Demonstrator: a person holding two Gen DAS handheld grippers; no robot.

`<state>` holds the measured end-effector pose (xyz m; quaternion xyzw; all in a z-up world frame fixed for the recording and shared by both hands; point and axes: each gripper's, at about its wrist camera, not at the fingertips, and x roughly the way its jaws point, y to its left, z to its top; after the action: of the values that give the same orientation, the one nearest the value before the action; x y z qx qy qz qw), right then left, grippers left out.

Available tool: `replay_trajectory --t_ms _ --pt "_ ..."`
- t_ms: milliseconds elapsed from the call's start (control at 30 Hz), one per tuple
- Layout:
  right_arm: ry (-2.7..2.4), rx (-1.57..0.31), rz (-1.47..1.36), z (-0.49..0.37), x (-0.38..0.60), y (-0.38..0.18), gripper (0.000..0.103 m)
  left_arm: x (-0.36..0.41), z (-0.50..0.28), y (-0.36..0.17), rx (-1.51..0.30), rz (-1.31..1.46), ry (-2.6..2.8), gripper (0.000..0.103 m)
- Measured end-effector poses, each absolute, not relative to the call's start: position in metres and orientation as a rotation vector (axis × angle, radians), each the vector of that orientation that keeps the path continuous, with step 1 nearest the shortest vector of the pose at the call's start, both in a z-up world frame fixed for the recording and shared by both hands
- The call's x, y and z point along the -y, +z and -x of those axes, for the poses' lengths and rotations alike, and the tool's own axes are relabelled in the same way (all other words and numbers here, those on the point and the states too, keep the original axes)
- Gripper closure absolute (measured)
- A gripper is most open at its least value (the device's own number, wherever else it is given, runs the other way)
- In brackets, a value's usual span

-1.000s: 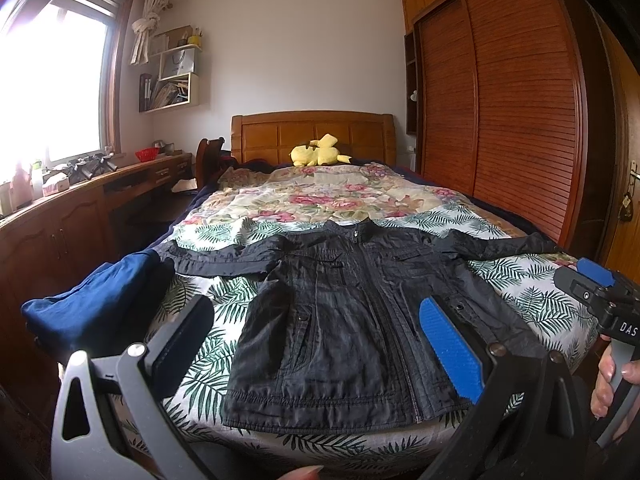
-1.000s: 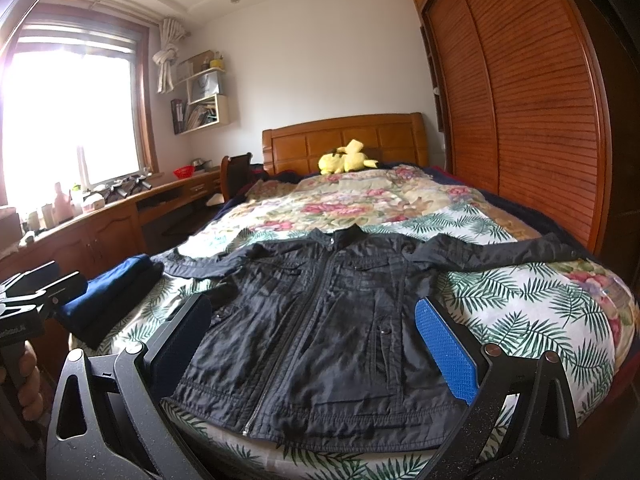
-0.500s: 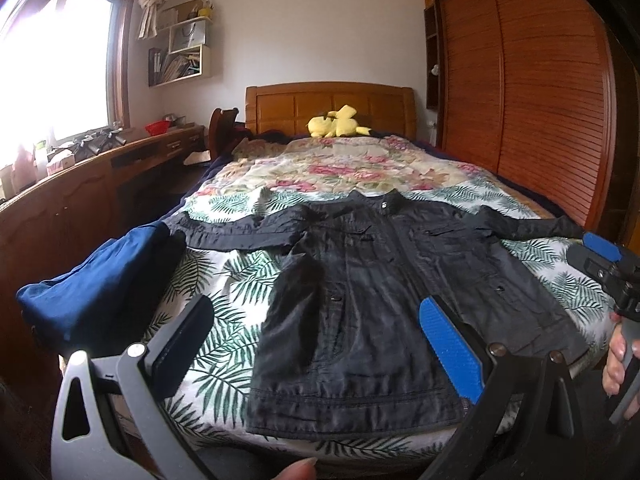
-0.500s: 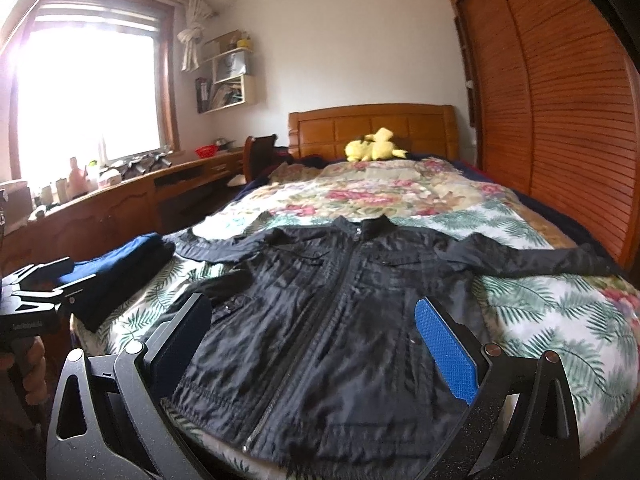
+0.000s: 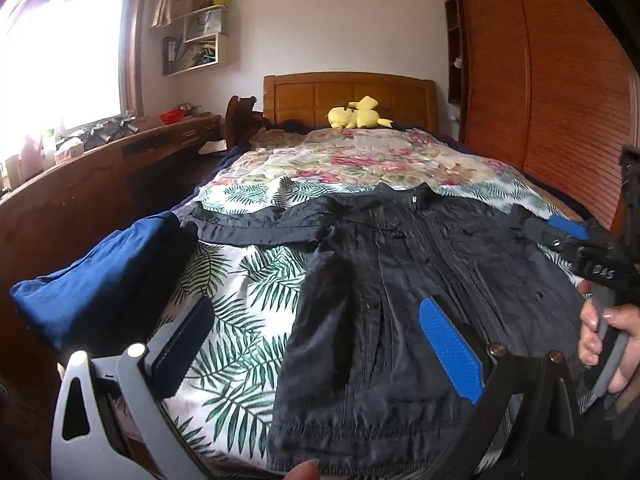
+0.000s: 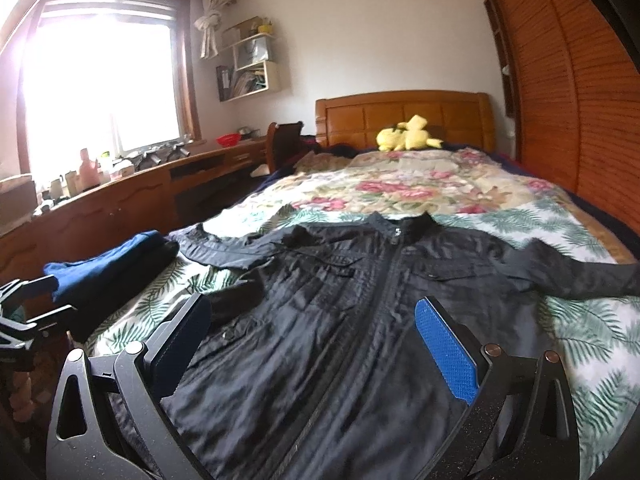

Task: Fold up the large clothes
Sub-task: 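Reach the left tool to the jacket side and grasp its sleeve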

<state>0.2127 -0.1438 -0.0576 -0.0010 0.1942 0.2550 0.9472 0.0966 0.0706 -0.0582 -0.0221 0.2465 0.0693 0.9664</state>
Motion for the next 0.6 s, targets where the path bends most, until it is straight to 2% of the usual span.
replay_trajectory --t_ms 300,600 --pt "0.574 -0.440 0.041 -0.281 0.110 -0.082 0.000 -0.099 -0.148 -0.068 -0.547 0.094 0.156 0.000" --pt "0.555 -0.539 0.079 -0.321 0.106 -0.133 0.000 -0.141 -0.230 -0.088 -0.641 0.109 0.151 0.000"
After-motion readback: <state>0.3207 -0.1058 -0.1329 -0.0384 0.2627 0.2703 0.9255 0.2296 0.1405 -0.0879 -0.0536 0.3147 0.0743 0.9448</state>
